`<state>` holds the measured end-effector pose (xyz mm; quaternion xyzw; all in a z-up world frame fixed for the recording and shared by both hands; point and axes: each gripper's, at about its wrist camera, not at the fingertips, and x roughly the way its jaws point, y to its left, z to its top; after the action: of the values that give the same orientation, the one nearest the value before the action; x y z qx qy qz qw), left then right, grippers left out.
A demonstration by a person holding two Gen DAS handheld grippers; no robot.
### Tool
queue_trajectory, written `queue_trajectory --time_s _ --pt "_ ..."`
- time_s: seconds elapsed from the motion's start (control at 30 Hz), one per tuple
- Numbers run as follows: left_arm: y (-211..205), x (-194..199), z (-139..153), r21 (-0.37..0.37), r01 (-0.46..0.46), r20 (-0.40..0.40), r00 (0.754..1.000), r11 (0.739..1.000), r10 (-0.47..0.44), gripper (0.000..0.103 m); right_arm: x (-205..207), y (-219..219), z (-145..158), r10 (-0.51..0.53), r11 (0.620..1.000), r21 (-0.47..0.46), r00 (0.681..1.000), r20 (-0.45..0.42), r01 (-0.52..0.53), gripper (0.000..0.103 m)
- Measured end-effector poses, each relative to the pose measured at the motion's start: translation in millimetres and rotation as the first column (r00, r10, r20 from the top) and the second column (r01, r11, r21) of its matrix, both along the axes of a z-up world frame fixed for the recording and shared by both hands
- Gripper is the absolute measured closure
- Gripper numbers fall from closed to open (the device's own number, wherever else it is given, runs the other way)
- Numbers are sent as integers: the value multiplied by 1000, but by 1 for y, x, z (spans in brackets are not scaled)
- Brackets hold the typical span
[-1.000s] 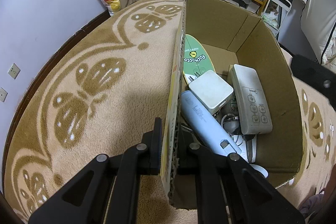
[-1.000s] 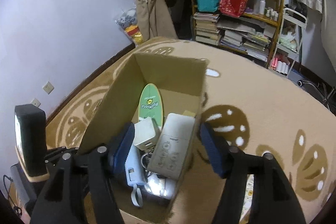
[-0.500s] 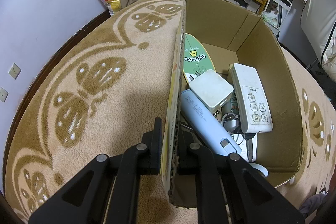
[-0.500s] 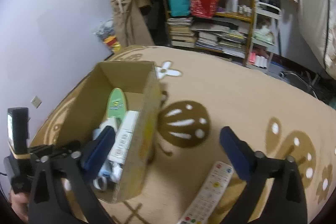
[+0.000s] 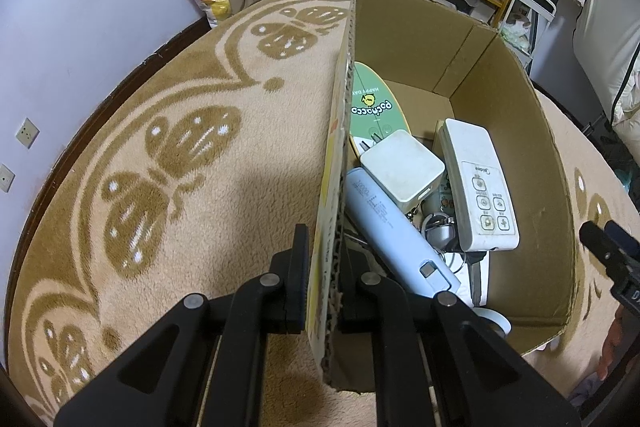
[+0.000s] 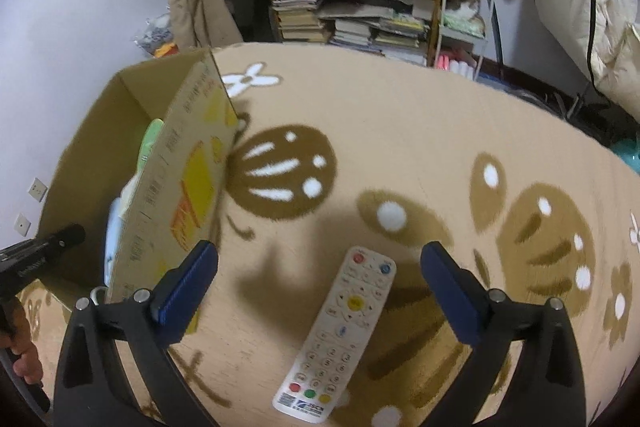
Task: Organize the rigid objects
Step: 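Move the open right tool back over the white TV remote, then close the right tool on the white TV remote and lift it, then carry the TV remote into the box and release it with the right tool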
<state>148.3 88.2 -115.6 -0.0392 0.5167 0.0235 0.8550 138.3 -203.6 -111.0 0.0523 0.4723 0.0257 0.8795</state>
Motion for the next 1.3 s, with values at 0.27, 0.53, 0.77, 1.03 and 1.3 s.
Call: queue_trajectory --time_s 0.27,0.53,0.77,1.03,1.3 --pt "0 -1 0 3 1 0 1000 1000 -1 93 -1 -16 -27 -56 998 -1 996 -73 56 0" --pt "0 -1 -1 5 2 -1 1000 1000 -2 93 2 -30 -48 -94 993 49 982 -163 103 5" --pt "-1 -1 -1 4 2 -1 1000 1000 -2 93 1 -30 -69 -97 992 55 961 -259 115 25" --pt "-2 -2 -1 21 3 -1 1000 1000 -3 93 -7 -16 -67 -82 996 12 976 -202 87 56" --pt "-3 -2 0 23 4 -2 1000 1000 -4 93 -5 -15 -53 -70 997 29 986 -151 76 58"
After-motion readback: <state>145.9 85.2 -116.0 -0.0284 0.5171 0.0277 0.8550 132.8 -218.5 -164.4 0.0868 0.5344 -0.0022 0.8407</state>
